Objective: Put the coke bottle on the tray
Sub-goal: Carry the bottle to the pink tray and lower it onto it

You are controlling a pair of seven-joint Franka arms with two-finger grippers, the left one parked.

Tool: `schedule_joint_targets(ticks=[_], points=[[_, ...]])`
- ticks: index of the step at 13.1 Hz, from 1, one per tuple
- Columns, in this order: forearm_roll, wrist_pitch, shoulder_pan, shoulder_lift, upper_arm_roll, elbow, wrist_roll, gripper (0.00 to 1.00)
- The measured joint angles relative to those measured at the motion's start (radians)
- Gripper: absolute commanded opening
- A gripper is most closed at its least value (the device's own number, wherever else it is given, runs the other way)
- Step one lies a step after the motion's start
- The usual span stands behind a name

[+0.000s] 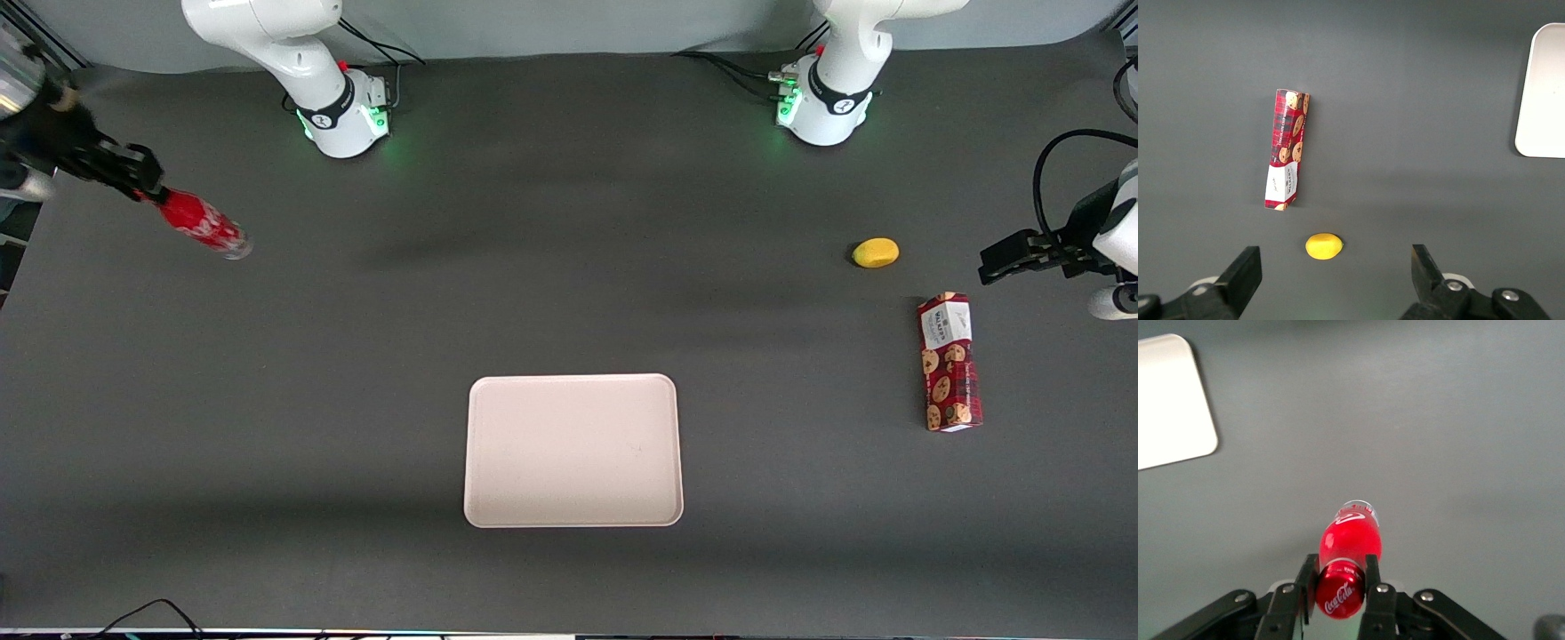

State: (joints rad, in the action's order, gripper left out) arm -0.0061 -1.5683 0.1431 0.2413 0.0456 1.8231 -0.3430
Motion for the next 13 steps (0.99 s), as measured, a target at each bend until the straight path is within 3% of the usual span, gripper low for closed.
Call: schedule_joint_targets(ticks=[4,9,11,13], points=[[0.046,-0.155,0.001,-0.176,-0.154,-0.066,-0.286,0.0],[0.046,-0.344,0.004,-0.391,-0.277,-0.128,-0.532,0.0],[0.015,-0.399,0.012,-0.476,-0.315,-0.181,-0.626,0.0],[-0.063,-0.437,0.037,-0.559,-0.326,-0.24,-0.733,0.0]])
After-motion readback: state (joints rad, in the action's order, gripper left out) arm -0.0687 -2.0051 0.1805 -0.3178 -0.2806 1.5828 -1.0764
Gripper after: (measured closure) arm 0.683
